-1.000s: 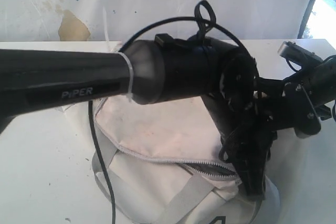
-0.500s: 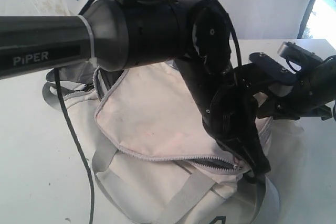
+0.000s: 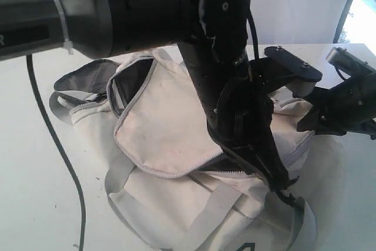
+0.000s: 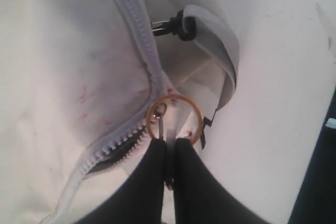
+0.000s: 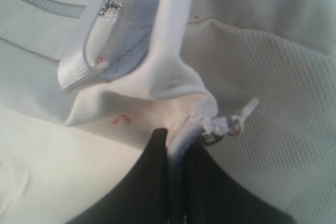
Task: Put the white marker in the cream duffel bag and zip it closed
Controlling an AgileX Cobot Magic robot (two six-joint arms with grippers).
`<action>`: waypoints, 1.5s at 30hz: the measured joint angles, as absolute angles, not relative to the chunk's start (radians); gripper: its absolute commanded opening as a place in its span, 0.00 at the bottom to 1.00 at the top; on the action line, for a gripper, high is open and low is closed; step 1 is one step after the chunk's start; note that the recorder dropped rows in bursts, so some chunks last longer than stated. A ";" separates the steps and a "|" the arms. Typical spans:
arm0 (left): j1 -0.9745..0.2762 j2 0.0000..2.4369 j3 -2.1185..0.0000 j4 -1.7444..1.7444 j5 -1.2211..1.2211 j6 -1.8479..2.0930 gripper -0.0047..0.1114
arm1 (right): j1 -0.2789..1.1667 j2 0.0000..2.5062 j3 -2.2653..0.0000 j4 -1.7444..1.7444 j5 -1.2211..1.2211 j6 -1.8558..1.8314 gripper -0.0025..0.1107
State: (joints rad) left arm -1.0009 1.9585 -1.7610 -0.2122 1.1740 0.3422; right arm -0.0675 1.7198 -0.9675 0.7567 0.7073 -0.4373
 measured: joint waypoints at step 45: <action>-0.999 1.768 -1.463 -0.074 0.741 0.451 0.04 | -0.110 1.535 -0.967 0.706 0.939 -0.293 0.49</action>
